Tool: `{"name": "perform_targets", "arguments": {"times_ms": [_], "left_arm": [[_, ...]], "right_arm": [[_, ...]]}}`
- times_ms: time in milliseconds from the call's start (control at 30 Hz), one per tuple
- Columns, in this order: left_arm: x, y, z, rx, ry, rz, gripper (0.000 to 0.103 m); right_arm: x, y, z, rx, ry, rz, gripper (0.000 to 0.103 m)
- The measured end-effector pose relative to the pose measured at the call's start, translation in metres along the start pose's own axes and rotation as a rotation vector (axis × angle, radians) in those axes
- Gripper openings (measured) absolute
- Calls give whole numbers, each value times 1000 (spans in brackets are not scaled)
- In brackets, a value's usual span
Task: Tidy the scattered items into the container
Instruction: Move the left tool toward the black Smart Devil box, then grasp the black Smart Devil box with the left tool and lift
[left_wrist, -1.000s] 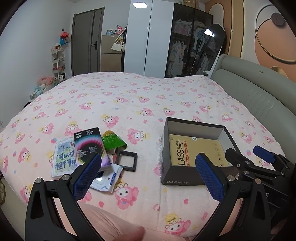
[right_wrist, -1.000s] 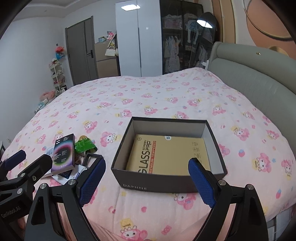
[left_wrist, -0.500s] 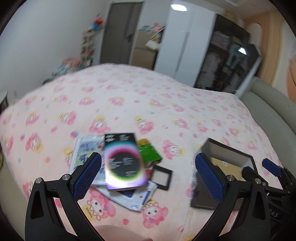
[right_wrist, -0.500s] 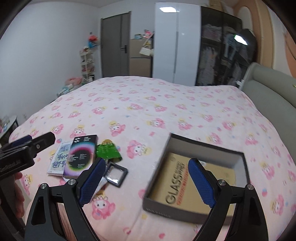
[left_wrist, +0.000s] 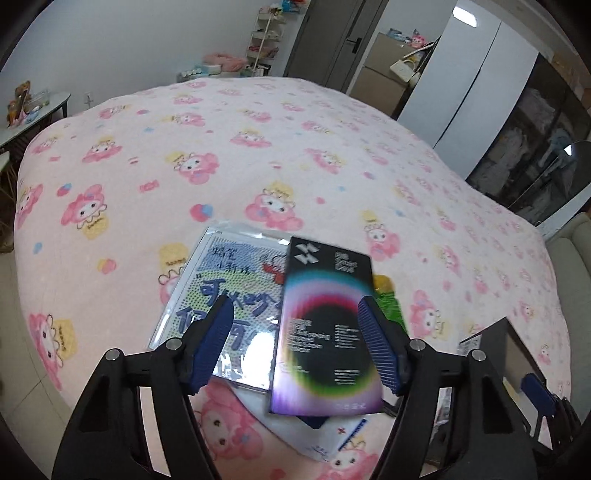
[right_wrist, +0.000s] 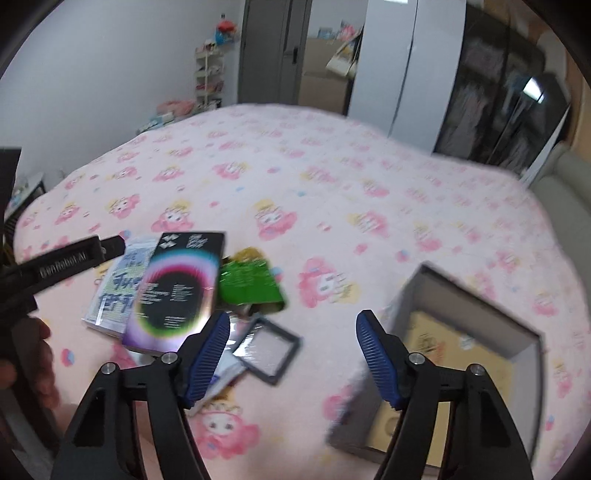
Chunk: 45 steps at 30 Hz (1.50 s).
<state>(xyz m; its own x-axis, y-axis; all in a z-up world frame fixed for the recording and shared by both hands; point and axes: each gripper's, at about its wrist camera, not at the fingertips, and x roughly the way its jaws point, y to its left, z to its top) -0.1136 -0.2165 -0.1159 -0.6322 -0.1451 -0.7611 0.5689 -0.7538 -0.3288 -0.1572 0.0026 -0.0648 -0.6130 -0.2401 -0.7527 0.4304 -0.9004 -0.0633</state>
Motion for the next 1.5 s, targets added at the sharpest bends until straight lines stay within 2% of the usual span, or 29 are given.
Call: {"name": "perform_targets", "arguments": {"times_ms": [100,167,267,333,400,500,600,667,733,833,900,1033,1100,1200,1300,1433,1500], "left_arm": [[20,16,0,-76,87,-23,76],[28,19,-2,-85,122,-65,83],[43,20,-4,-95,181,-78,83],[54,23,-5,-117,228,-64,81],[66,25,-7,-134,273,-54,70],[79,27,-11,-147,333,-61,67],[81,19,-12,-126,348,-69,64],[81,12,-14,-106,359,-102,56],[77,6,-15,-77,362,-110,54],[76,4,-14,-75,361,-135,51],[75,3,-14,-77,365,-156,44],[77,0,-13,-58,369,-148,42],[78,-2,-13,-47,371,-131,48],[83,-9,-17,-4,396,-125,55],[79,-12,-20,26,385,-119,57],[66,-12,-20,36,356,-180,53],[54,-18,-22,73,324,-219,52]], "right_arm": [[31,7,1,15,55,36,62],[50,15,1,12,86,58,62],[71,26,-2,15,117,113,62],[84,33,-4,9,145,123,62],[96,39,-5,8,168,140,62],[108,41,-6,45,198,220,62],[115,43,-8,86,230,309,61],[112,48,-10,88,235,349,44],[103,53,-13,68,226,345,34],[88,52,-20,38,214,312,28],[82,47,-24,45,234,322,27],[83,35,-23,82,238,305,28],[91,33,-22,99,252,322,28],[106,33,-21,124,277,358,40],[105,36,-24,130,255,354,39],[86,35,-23,105,206,320,36],[74,29,-19,110,178,312,35]]}}
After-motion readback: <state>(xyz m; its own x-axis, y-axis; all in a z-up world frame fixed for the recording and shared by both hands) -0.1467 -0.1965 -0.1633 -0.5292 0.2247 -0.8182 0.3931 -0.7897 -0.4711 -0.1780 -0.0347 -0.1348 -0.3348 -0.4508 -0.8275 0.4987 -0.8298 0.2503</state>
